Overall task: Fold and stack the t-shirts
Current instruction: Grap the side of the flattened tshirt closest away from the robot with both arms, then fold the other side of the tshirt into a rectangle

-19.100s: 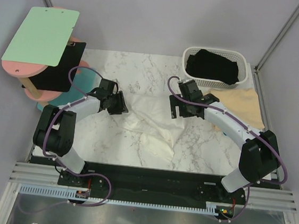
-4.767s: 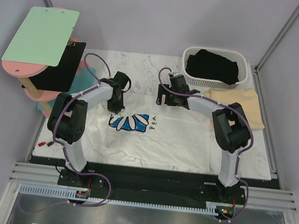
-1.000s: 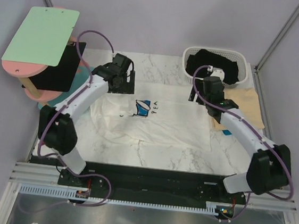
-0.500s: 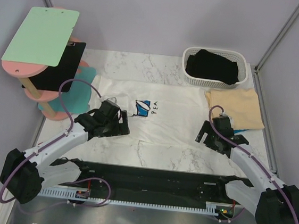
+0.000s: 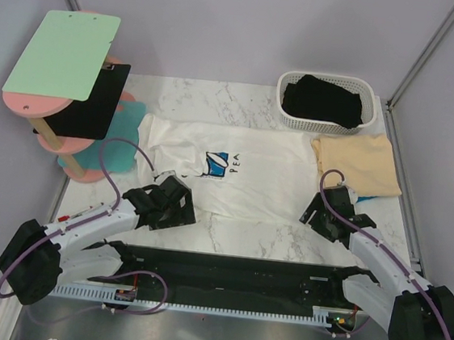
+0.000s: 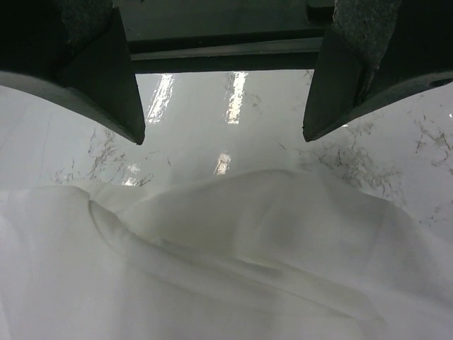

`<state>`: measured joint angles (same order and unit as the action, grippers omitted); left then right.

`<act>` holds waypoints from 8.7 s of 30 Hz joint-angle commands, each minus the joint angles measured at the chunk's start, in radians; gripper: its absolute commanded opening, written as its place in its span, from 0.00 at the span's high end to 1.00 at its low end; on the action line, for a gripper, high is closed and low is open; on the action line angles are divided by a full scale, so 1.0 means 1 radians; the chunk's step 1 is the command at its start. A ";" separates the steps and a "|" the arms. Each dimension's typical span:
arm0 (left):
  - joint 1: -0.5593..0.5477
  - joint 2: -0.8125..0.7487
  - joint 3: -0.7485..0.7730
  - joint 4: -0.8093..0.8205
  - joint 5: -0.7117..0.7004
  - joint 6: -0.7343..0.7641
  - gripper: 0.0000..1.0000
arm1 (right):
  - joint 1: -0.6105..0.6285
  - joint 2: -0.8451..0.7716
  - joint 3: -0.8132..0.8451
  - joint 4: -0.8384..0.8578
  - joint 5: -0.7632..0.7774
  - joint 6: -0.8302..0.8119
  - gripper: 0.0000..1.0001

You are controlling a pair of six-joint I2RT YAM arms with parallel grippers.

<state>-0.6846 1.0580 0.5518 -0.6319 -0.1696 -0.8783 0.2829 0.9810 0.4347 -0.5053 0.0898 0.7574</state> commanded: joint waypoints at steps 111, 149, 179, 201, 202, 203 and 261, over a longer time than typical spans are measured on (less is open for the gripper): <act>0.267 0.365 0.703 -0.129 -0.214 0.294 0.98 | -0.050 0.668 0.546 0.318 0.148 -0.190 1.00; 0.412 0.824 1.099 -0.216 -0.215 0.349 0.00 | -0.116 0.590 0.605 0.333 0.045 -0.274 0.02; 0.237 0.617 0.648 -0.039 -0.298 0.260 0.32 | -0.114 0.542 0.512 0.349 -0.050 -0.271 0.02; 0.263 0.664 0.883 -0.017 -0.192 0.268 0.98 | -0.113 0.593 0.506 0.361 -0.065 -0.271 0.02; 0.263 0.681 0.910 -0.017 -0.192 0.269 0.98 | -0.114 0.591 0.506 0.363 -0.062 -0.273 0.02; 0.263 0.721 0.934 -0.020 -0.189 0.269 0.98 | -0.113 0.594 0.506 0.361 -0.061 -0.274 0.02; 0.508 0.952 0.745 -0.161 -0.315 0.371 0.98 | -0.027 1.030 0.860 0.186 0.179 -0.386 1.00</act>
<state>-0.2005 1.9831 1.3693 -0.7609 -0.4629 -0.5289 0.2676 1.9747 1.2903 -0.2569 0.1520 0.3786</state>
